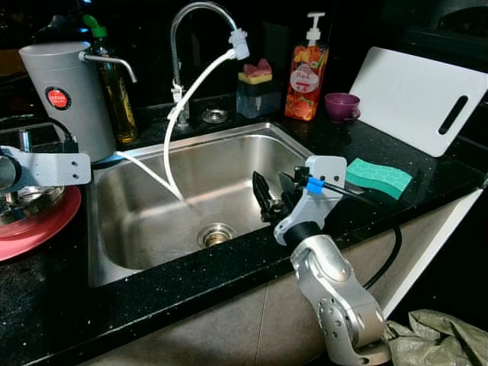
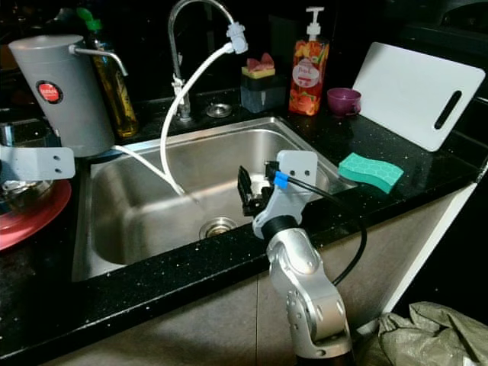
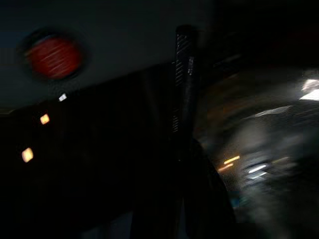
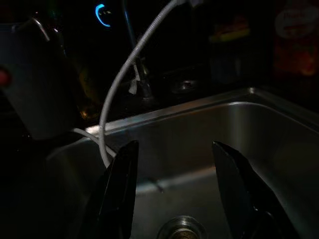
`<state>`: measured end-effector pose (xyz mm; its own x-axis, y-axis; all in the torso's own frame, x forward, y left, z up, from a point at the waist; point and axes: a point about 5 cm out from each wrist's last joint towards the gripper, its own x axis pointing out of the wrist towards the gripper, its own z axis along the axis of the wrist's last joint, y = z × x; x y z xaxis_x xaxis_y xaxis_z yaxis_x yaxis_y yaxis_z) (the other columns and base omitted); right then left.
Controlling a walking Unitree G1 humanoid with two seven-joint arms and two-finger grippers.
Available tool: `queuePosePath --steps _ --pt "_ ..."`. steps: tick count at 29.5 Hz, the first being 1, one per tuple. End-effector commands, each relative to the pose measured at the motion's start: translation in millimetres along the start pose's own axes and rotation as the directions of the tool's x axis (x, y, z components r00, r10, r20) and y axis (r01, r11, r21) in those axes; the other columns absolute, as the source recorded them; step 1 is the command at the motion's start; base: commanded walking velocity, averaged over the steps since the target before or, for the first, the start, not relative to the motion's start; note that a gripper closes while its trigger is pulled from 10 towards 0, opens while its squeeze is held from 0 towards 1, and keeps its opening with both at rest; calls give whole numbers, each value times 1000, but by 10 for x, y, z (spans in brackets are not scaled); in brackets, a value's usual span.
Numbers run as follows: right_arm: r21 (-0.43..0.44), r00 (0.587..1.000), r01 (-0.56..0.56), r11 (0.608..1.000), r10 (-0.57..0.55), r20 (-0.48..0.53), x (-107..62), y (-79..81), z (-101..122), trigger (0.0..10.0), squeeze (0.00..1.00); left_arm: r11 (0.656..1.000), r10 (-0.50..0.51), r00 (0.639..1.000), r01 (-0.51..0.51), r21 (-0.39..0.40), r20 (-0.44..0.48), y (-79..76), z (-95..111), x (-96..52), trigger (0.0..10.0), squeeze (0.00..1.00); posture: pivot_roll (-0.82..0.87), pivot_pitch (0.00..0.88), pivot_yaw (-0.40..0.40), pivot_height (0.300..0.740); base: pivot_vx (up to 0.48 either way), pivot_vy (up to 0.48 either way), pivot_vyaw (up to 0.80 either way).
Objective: Kitchen organization
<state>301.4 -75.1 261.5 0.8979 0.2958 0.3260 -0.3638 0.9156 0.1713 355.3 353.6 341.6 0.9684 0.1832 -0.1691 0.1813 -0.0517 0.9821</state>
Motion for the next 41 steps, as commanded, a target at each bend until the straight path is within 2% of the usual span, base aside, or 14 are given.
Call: queuePosePath --steps 1,7,17,21,25,27,28,29,31,34,36,37,40,41 --pt "60 997 -76 995 75 17 10 69 48 10000 0 999 47 999 -47 -4 -10 138 -64 -71 10000 0 75 125 -6 740 0 0 0" --pt "32 927 -375 927 373 45 16 392 184 10000 0 996 78 992 -72 -58 99 315 83 -109 10000 0 68 125 -5 740 0 0 0" --pt "-8 883 -469 883 469 -4 106 551 155 10000 0 971 211 933 -166 -173 292 639 351 -222 10000 0 68 117 -19 740 0 0 0" --pt "-15 892 -451 892 451 -28 147 535 128 10000 0 947 281 853 -172 -272 439 797 557 -310 10000 0 67 115 -21 740 0 0 0" --pt "-28 913 -407 913 406 -26 184 468 130 10000 0 901 360 657 -62 -428 662 981 895 -500 10000 0 54 109 -20 740 0 0 0" --pt "-28 913 -407 913 406 -26 184 468 130 10000 0 901 360 657 -62 -428 662 981 895 -500 10000 0 54 109 -20 740 0 0 0" --pt "-35 918 -396 918 395 -19 192 442 146 10000 0 880 385 590 -2 -475 710 1000 997 -542 10000 0 53 108 -22 740 0 0 0" --pt "-35 918 -396 918 395 -19 192 442 146 10000 0 880 385 590 -2 -475 710 1000 997 -542 10000 0 53 108 -22 740 0 0 0" --pt "-55 927 -375 925 376 5 197 399 210 10000 0 828 429 506 111 -550 748 967 1146 -527 10000 0 52 108 -22 740 0 0 0" --pt "-66 928 -371 926 373 20 195 383 253 10000 0 793 455 479 166 -586 751 950 1205 -500 10000 0 43 106 -21 740 0 0 0" --pt "-92 925 -371 924 377 52 183 357 355 10000 0 714 493 458 274 -645 740 889 1321 -396 10000 0 40 104 -22 740 0 0 0" --pt "-92 925 -371 924 377 52 183 357 355 10000 0 714 493 458 274 -645 740 889 1321 -396 10000 0 40 104 -22 740 0 0 0" --pt "-138 924 -359 923 373 84 167 279 493 10000 0 517 488 526 468 -716 697 626 1607 -83 10000 0 27 105 -18 740 0 0 0" --pt "-138 924 -359 923 373 84 167 279 493 10000 0 517 488 526 468 -716 697 626 1607 -83 10000 0 27 105 -18 740 0 0 0"
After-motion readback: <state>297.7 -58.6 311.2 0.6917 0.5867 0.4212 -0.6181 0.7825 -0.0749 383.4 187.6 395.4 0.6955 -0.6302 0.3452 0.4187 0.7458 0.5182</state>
